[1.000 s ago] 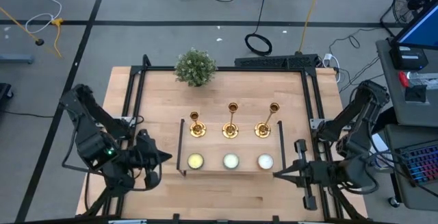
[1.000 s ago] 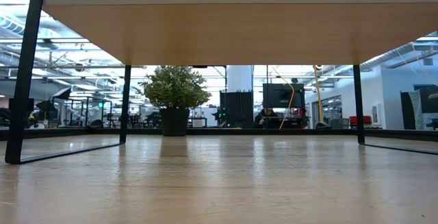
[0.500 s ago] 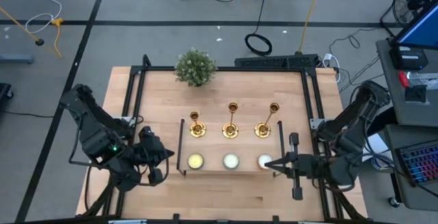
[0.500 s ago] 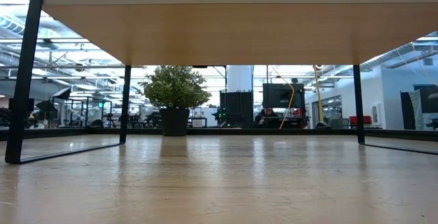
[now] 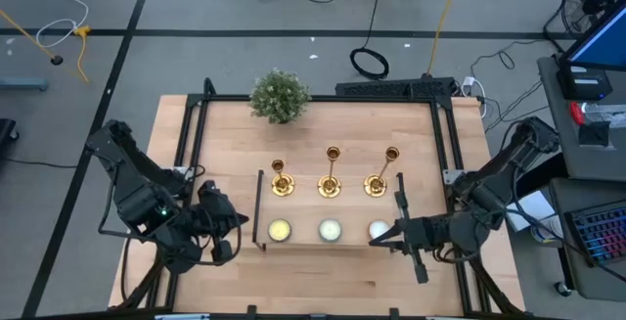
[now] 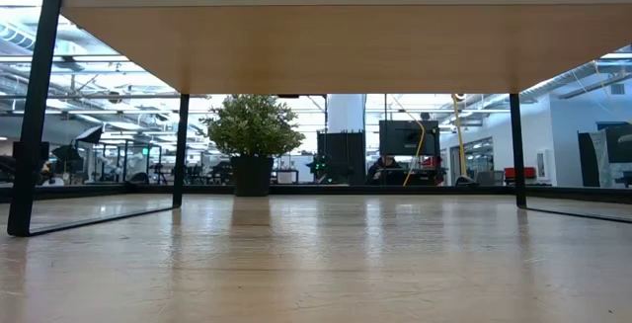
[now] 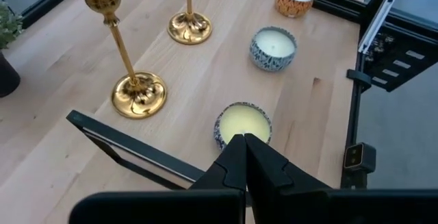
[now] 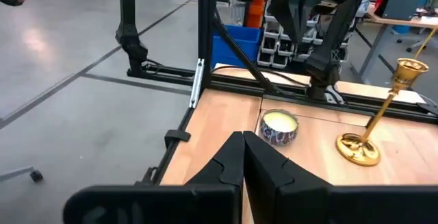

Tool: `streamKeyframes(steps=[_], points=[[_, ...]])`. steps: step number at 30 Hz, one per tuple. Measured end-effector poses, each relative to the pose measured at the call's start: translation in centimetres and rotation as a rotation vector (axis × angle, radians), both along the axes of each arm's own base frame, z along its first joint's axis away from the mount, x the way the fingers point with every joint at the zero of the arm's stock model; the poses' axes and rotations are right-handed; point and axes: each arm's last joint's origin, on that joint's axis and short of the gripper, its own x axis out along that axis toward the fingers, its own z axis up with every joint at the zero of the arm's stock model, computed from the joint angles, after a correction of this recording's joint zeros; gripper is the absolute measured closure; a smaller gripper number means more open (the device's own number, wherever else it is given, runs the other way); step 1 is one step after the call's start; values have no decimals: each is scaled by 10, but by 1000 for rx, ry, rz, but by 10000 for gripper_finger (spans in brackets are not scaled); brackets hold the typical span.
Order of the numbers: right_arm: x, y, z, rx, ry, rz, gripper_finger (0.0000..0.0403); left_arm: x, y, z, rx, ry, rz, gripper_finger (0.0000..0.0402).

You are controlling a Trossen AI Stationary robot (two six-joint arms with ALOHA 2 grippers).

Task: Pick & Place candle stick holders
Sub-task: Return to Home Position

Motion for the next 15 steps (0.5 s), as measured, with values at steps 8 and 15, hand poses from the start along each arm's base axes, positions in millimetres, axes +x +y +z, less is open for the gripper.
streamKeyframes(steps=[8,15], points=[[-18,-17,13,-7,-14,3,403,3,4,0,-24,-7,42,401],[-39,-36,28,-20,-64,40,403,10,12,0,-21,-19,97,401]])
